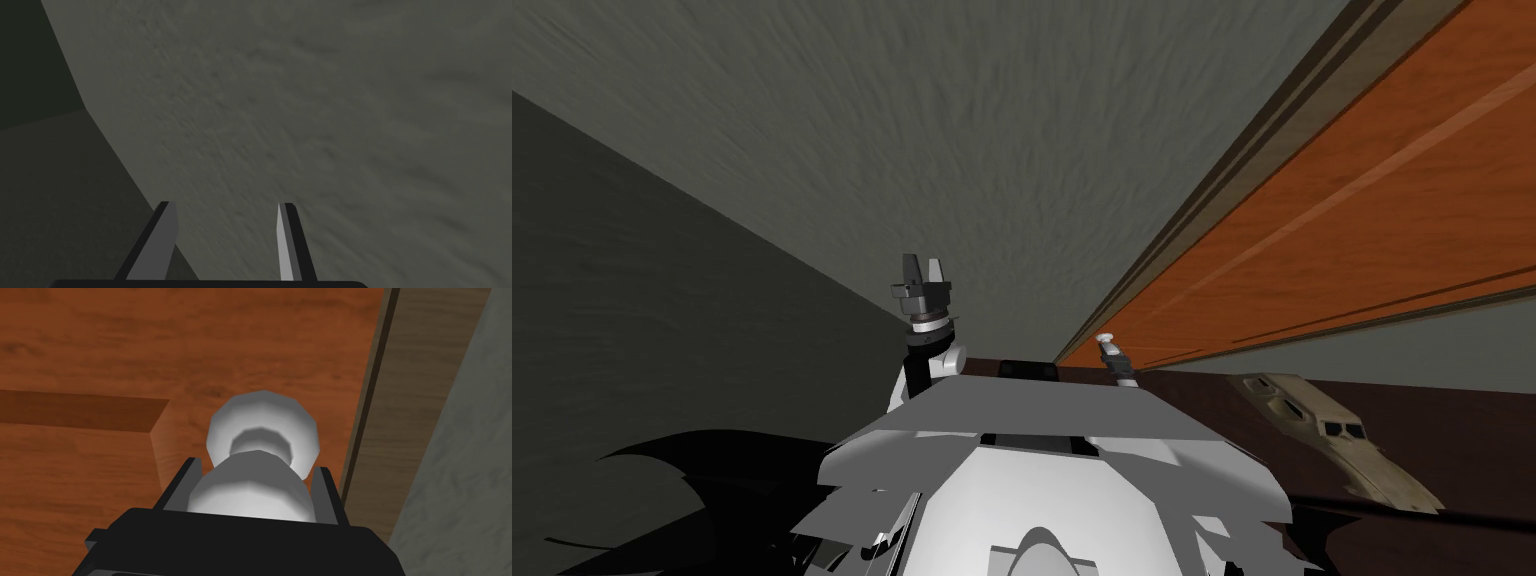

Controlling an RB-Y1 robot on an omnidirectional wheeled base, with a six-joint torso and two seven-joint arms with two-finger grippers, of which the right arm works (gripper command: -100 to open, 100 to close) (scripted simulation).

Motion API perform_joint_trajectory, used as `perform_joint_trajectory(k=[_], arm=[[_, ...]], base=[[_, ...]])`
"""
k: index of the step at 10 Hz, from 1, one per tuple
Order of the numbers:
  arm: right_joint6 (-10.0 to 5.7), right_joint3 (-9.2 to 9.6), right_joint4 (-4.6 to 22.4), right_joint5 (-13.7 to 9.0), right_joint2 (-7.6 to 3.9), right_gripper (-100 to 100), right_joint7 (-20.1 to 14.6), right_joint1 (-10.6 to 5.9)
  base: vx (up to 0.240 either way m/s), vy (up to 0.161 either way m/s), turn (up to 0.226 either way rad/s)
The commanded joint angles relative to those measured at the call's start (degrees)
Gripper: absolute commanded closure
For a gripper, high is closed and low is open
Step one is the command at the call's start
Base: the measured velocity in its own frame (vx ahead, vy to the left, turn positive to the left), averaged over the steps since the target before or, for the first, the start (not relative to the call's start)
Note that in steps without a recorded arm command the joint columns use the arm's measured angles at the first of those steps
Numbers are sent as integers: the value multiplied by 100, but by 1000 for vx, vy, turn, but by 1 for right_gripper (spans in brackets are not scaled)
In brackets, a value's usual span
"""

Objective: Pull the door open

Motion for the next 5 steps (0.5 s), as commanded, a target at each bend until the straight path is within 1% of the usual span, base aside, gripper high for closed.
perform_joint_trajectory(k=[1, 2, 3, 5], arm=[[-14, 5, -4, 0, 10, 100, -1, 3], [14, -3, 11, -26, 4, 100, -179, -15], [20, -4, 15, -37, 6, 100, -258, -22], [47, -8, 34, -88, 14, 100, -601, -58]], base=[[0, 0, 0], [-20, -9, 39], [-30, -16, 45], [-44, -18, 62]])
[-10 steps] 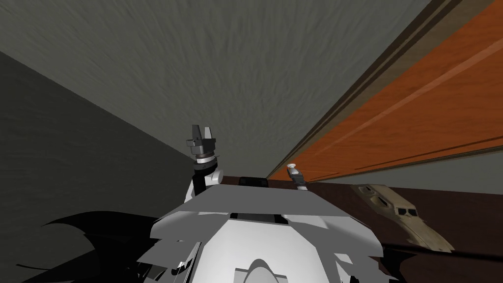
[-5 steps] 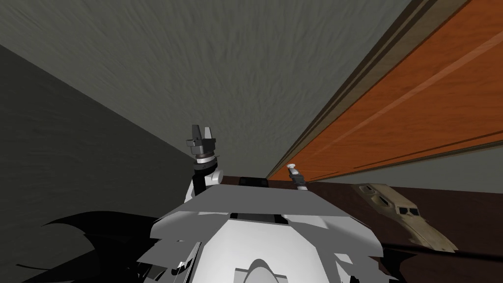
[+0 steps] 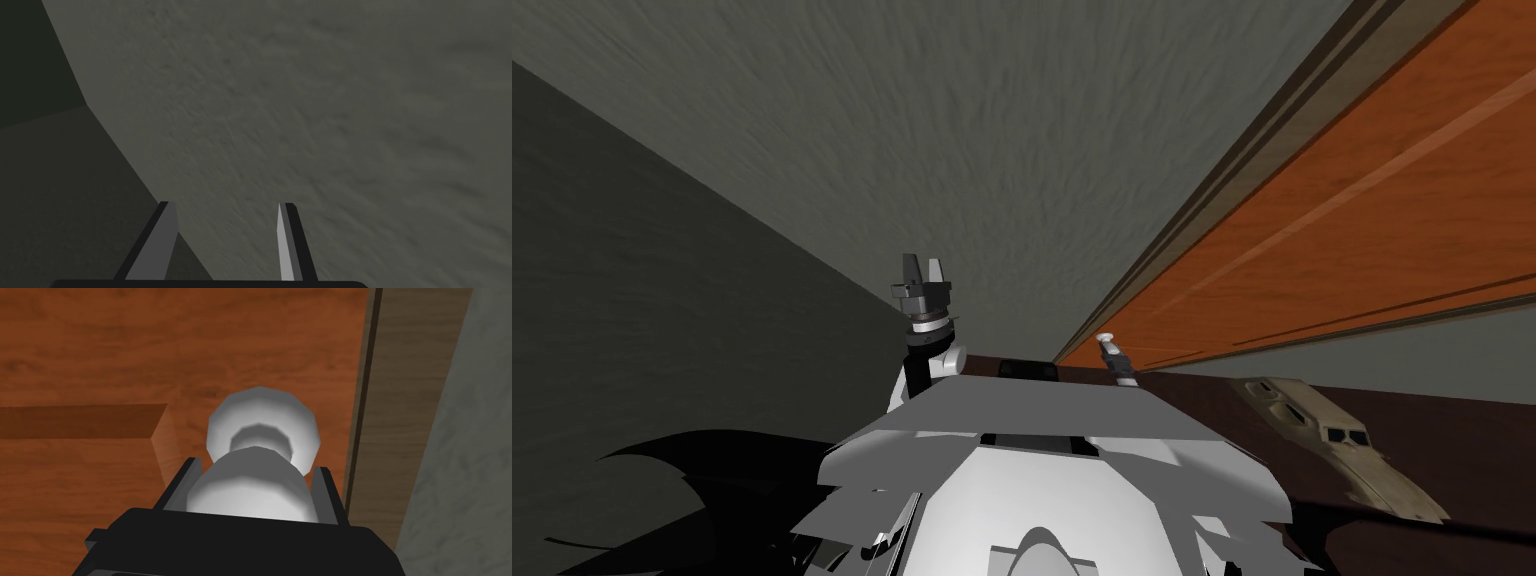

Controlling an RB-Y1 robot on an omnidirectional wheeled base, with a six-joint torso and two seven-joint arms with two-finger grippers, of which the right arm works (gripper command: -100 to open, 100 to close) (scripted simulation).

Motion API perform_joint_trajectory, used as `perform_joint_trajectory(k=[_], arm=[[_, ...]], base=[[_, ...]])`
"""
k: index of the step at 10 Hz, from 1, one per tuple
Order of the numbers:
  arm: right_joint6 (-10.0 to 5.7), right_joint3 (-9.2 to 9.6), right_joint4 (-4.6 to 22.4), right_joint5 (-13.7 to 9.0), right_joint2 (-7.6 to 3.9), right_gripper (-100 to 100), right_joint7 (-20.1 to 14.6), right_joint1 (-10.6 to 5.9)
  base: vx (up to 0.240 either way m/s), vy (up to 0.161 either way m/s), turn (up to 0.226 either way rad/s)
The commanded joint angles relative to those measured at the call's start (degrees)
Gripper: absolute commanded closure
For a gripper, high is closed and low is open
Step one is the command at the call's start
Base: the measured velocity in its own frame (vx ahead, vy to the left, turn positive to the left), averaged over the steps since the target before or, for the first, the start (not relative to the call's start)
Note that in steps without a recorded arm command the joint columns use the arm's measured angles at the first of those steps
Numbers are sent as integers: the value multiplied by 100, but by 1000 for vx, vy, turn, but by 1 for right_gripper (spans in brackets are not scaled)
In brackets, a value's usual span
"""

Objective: Pull the door open

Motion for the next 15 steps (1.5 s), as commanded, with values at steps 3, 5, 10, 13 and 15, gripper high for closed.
perform_joint_trajectory(k=[3, 5, 10, 13, 15], arm=[[40, -2, 21, -83, 20, 100, -574, -52], [73, -8, 44, -145, 29, 100, -902, -95], [125, -17, 80, -243, 44, 100, -1554, -163], [168, -24, 110, -325, 56, 100, -1984, -219], [189, -28, 125, -365, 62, 100, -2227, -248]], base=[[-47, -19, 58], [-55, -20, 73], [-40, -15, 48], [-51, -19, 64], [-36, -13, 52]])
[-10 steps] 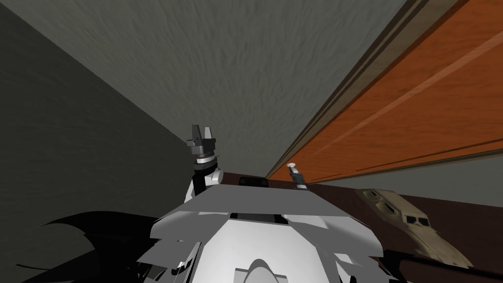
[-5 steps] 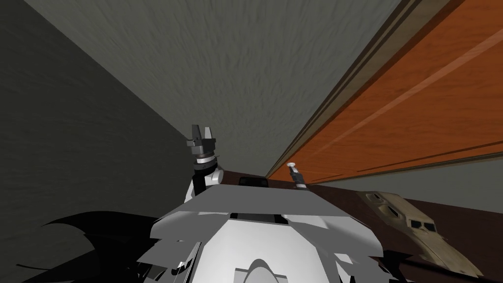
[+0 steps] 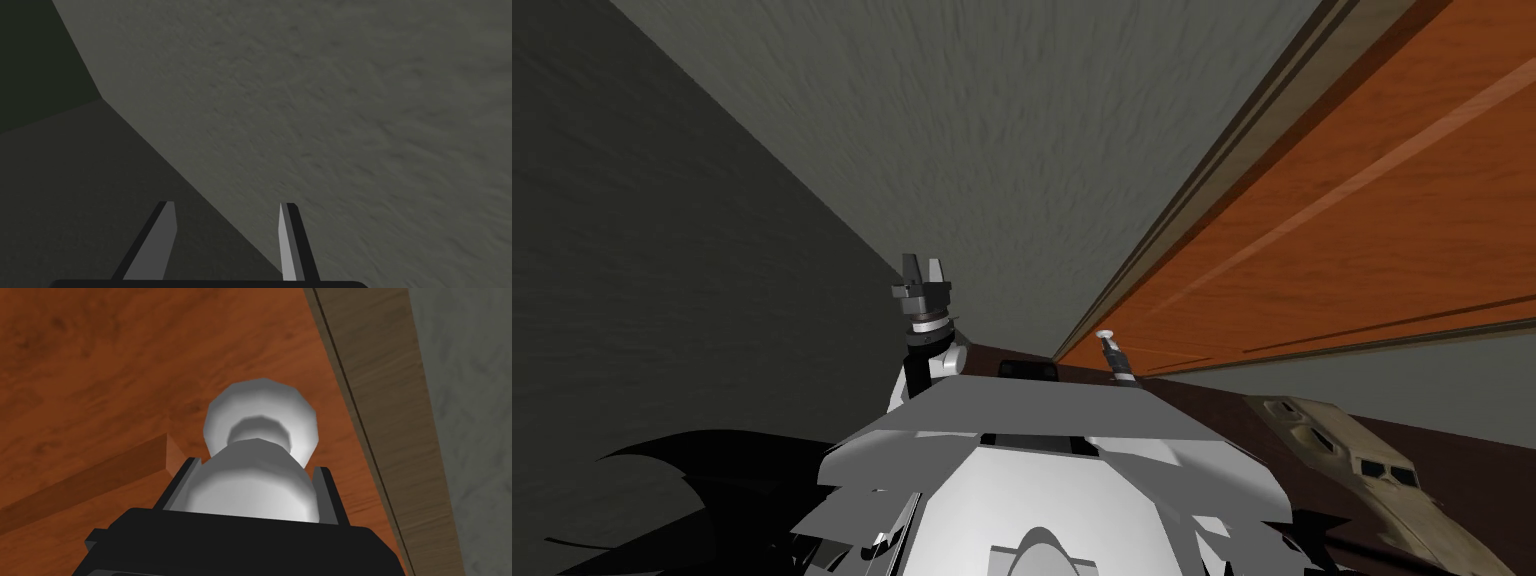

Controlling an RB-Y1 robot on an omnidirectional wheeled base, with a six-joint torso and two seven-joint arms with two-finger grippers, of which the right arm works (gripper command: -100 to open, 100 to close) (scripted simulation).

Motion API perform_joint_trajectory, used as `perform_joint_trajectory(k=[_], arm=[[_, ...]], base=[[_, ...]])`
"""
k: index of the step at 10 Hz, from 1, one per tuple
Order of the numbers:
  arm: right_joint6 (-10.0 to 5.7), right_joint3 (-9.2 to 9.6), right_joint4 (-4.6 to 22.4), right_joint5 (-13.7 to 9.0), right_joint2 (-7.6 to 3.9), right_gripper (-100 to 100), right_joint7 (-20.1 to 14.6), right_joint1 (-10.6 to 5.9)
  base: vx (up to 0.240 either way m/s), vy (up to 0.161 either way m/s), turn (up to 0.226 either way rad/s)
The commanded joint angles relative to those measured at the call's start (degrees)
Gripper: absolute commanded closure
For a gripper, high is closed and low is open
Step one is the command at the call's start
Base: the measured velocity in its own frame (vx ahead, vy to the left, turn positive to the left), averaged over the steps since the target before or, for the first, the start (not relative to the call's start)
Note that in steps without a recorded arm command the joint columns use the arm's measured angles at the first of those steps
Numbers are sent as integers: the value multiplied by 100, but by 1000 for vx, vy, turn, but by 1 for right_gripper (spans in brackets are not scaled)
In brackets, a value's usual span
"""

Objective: Pull the door open

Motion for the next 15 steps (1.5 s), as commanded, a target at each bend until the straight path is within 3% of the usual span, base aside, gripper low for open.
perform_joint_trajectory(k=[1, 15], arm=[[24, -22, 46, -73, 0, 100, -286, -52], [228, -57, 189, -459, 58, 100, -2220, -320]], base=[[-70, -31, 92], [-54, -19, 67]])
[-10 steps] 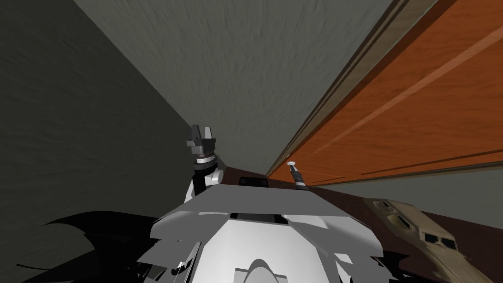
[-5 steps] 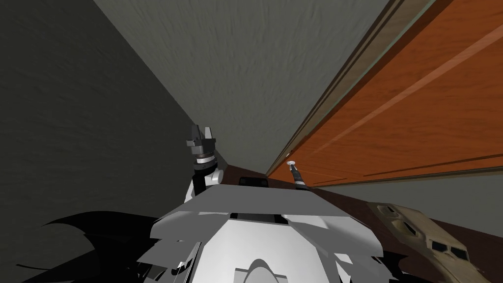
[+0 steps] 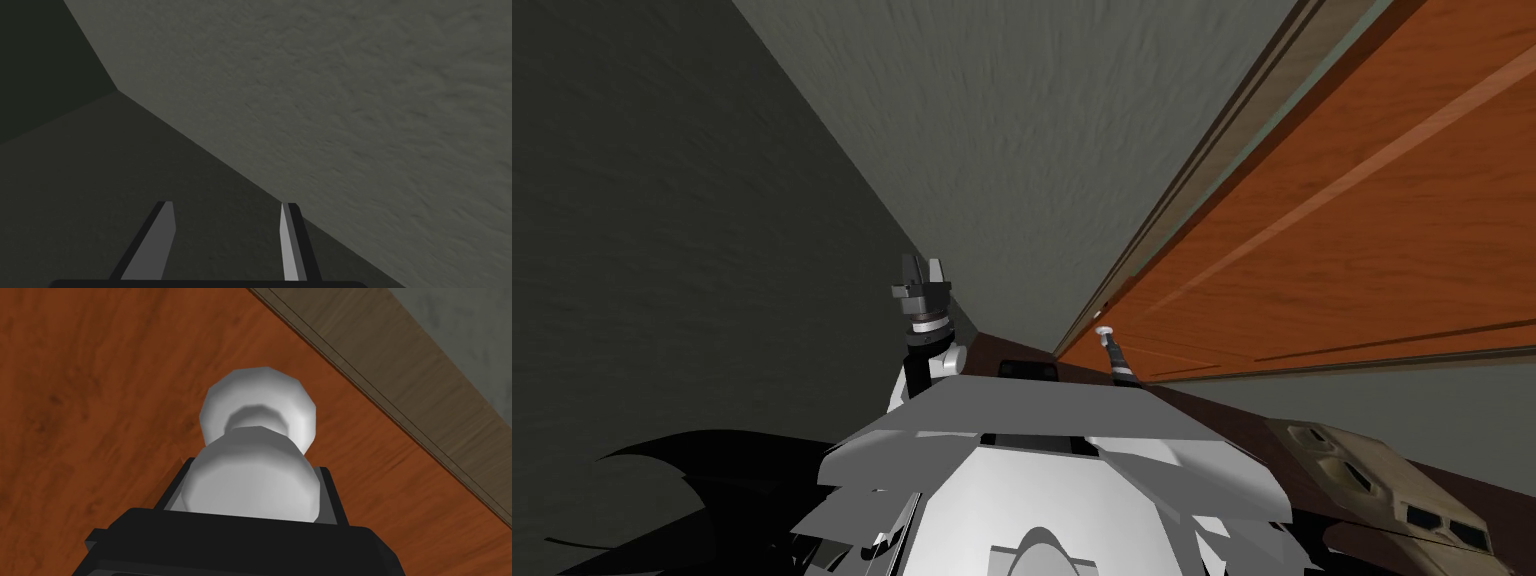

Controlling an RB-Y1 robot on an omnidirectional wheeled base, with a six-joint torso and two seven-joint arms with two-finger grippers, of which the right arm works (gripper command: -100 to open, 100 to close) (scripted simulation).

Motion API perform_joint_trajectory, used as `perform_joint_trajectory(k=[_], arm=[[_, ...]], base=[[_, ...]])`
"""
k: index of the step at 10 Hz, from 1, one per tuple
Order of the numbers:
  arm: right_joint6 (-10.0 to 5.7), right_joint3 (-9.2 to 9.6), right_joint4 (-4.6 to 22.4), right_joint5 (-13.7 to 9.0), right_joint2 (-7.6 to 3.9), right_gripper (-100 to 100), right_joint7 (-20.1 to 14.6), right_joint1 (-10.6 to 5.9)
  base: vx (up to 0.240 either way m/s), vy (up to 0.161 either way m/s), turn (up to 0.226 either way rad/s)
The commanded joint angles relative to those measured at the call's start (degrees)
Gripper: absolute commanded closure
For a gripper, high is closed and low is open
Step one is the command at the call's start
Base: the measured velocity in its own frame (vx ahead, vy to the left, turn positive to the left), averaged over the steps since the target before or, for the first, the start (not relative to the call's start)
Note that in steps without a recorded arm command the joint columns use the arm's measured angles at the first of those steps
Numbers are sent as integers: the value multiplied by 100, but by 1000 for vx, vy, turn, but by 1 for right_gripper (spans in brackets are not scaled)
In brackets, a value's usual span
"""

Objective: Pull the door open

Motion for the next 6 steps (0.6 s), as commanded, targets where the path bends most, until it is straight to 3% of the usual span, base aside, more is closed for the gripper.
perform_joint_trajectory(k=[1, 6], arm=[[37, -14, -21, -35, -3, 100, -164, 11], [121, -28, 38, -194, 22, 100, -877, -99]], base=[[-49, -17, 44], [-65, -26, 76]])
